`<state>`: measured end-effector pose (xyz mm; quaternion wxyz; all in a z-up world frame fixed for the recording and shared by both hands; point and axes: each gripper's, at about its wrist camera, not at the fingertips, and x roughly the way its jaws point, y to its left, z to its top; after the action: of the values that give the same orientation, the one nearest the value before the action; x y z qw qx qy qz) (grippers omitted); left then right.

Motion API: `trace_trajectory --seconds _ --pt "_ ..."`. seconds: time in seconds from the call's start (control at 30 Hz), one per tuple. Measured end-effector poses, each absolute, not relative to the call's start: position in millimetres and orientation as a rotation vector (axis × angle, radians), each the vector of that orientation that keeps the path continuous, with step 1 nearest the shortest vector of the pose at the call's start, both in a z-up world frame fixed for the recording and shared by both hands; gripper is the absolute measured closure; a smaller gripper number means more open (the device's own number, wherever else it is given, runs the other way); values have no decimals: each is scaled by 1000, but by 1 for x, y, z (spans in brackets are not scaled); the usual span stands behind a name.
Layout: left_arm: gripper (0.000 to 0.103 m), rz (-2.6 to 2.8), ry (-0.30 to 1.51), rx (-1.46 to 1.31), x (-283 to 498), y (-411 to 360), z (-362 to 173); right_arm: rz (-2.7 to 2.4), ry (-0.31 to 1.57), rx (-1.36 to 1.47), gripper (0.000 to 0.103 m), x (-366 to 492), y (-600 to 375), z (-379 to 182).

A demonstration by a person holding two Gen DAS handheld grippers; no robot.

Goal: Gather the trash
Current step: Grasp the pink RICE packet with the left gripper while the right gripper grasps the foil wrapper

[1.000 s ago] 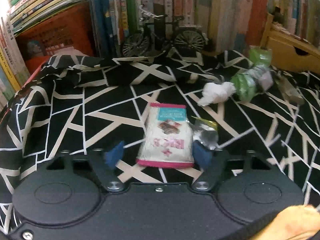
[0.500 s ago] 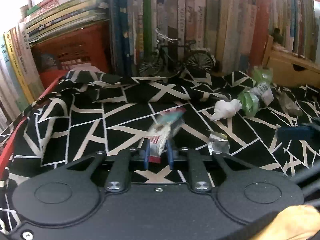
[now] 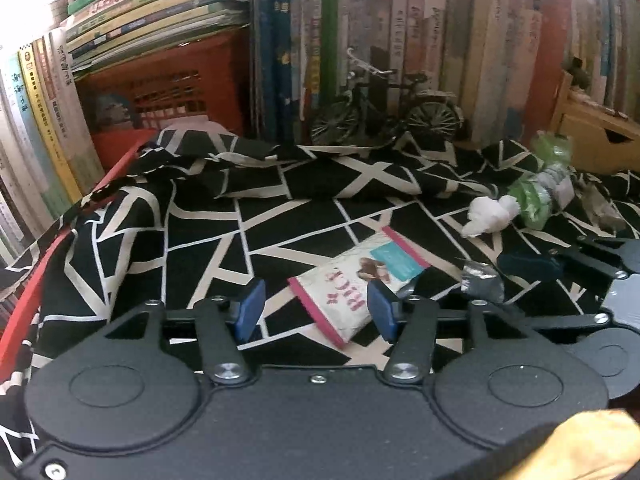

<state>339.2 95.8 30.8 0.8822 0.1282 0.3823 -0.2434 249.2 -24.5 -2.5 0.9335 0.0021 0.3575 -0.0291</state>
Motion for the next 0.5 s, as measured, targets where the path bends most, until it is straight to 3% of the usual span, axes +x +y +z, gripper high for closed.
trace_trajectory --seconds 0.07,0.2,0.37,0.5 --pt "47 -501 797 267 342 97 30 -67 722 -23 70 251 -23 -2" --pt "40 -544 803 268 344 93 29 -84 714 -12 72 247 -26 -1" --pt "16 -709 772 344 342 77 26 -112 692 72 72 228 -40 15" --pt "14 -788 818 365 359 72 15 -114 671 115 72 205 -45 29"
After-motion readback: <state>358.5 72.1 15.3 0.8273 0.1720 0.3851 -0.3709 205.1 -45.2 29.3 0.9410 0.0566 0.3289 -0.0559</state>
